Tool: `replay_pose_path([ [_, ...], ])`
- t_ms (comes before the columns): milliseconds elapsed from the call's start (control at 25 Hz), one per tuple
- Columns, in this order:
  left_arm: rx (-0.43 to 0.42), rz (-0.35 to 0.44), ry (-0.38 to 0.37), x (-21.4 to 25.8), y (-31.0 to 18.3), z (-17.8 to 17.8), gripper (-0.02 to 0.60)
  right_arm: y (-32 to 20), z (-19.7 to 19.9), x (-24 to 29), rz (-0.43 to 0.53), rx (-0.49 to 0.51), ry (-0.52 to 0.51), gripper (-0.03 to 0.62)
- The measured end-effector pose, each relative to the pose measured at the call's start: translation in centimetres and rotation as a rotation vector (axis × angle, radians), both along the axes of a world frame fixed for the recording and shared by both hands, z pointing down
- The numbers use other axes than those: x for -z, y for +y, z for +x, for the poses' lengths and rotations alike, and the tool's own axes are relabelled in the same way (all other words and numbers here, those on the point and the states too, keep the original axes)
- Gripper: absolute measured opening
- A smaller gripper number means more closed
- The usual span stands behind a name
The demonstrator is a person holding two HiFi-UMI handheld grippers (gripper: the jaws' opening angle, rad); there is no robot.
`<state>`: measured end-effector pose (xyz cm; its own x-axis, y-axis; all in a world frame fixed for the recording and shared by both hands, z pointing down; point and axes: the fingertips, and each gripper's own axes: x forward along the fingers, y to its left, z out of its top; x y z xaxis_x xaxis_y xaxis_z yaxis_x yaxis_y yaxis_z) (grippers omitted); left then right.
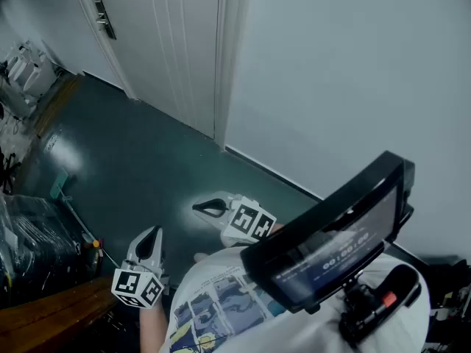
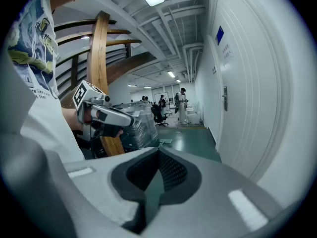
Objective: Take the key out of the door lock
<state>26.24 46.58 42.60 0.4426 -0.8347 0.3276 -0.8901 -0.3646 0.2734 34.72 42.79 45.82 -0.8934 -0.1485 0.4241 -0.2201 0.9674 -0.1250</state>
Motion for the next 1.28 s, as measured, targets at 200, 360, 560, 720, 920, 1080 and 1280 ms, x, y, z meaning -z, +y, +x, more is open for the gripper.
replay_pose_path([
  [200,0.023,-0.013,-0.006,-0.2,0.2,0.2,0.006,0.1,0.1,0.0,0.004,0.031,-0.009,0.002],
  [360,0.028,-0.015,-0.013,0.3,-1.4,1.3,0.006,-1.3,1.1,0.1,-0.013,0.040,-0.017,0.002],
  [560,0.037,-0.024,-0.030,0.4,-2.9,1.8,0.006,-2.6,1.5,0.1,0.007,0.053,-0.030,0.002],
  [720,0.052,-0.026,-0.064,0.6,-4.8,3.8,0.006,-4.2,2.9,-0.6,0.010,0.087,-0.052,0.005],
  [920,0.063,-0.034,-0.062,0.0,-4.7,4.1,0.006,-4.2,3.4,-2.0,0.010,0.082,-0.054,0.018],
  [1080,0.038,-0.058,-0.055,-0.9,-5.6,3.2,0.006,-5.5,2.9,-2.9,0.002,0.039,-0.042,0.020],
  [1280,0.042,-0.018,-0.032,-0.6,-8.8,0.3,0.006,-9.0,-0.4,-2.9,0.016,0.031,-0.037,0.026],
])
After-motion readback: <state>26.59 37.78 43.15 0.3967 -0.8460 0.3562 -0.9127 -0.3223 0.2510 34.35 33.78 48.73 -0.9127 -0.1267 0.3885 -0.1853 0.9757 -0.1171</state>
